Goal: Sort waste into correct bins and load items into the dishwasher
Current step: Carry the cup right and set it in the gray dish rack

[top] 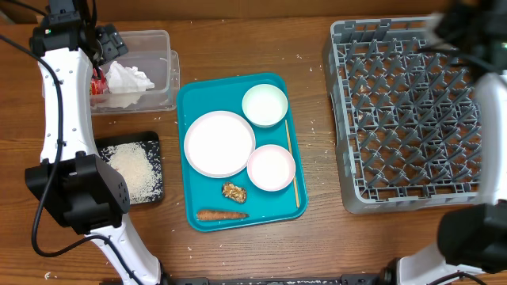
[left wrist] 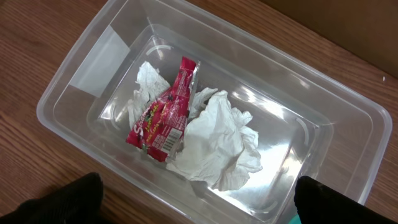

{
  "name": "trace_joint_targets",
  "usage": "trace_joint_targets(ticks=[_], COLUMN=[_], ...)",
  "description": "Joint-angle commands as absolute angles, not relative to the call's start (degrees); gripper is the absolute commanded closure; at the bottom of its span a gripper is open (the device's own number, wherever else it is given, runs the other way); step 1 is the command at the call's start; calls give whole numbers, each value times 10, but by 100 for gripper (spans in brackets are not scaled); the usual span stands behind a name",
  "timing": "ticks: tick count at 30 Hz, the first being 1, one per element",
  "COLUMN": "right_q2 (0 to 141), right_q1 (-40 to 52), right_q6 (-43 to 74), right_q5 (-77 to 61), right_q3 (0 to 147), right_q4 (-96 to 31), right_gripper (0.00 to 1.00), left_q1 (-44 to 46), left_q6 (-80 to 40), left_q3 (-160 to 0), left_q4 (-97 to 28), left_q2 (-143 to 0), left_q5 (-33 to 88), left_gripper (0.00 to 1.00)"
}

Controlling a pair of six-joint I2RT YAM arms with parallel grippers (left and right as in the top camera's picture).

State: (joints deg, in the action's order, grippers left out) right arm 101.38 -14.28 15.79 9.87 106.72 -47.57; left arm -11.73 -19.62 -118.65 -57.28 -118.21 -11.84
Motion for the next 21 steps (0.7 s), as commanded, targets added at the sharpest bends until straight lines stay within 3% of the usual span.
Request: trace_joint_targets(ticks=[1,6,12,15,21], right_q2=[1037,1082,1144,1167,1162], right_q1=[-219,-297,-323,-322,-314], right_q6=[148,147,148,148,148], right_q5=[95,63,28,28,28], right_q3=[1069,1069,1069,1069,1070], right_q4=[-463,-438,-410,-405,-417], right_gripper=[43,43,42,26,16], left_q1=[-116,-116,-116,-116,-116], left_q6=[-208,-208,-208,-208,-208], left_q3=[-1185,-1185,-1185,-1185,-1185], left_q4=[-572,-572,-572,-572,-572], left_q2=[-1182,-1182,-1182,-1182,-1182], left_q5=[-124,-124,-124,-124,-124], left_gripper=[0,0,0,0,0])
